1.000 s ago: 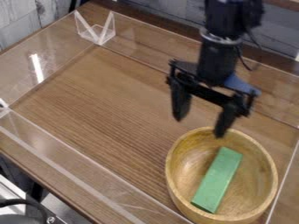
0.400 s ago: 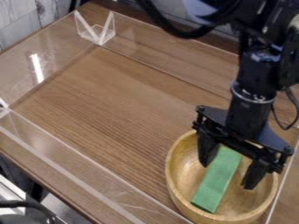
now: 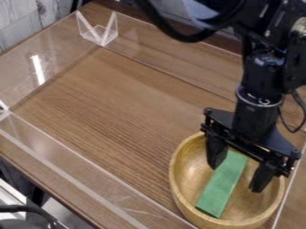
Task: Remove the green block from inside the brown bowl and put it on the table
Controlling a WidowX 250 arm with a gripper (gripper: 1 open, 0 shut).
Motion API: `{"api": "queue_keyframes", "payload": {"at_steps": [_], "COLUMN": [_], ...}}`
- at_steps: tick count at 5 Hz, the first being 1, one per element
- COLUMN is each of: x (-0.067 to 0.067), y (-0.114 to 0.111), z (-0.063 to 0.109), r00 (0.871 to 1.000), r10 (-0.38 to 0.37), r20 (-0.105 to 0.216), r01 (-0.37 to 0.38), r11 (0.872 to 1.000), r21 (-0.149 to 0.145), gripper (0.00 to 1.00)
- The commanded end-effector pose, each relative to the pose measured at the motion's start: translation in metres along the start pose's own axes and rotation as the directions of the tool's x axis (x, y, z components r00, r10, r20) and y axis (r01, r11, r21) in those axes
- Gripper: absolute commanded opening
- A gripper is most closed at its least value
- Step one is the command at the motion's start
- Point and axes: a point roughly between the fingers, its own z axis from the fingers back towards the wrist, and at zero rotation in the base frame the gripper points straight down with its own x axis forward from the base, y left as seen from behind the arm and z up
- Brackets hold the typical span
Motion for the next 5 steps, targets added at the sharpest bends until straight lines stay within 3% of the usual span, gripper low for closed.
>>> {"api": "queue_keyframes", "payload": {"at_steps": [1, 5], "x": [0.007, 0.0106], "y": [0.0041, 0.008], "z": [0.0048, -0.0025], "r00": [0.999, 0.999], "r10": [-0.004, -0.024], "r20": [0.036, 0.041], "r01": [0.005, 0.026], "r11": [1.0, 0.999], "r21": [-0.015, -0.039], "gripper": [1.0, 1.0]}}
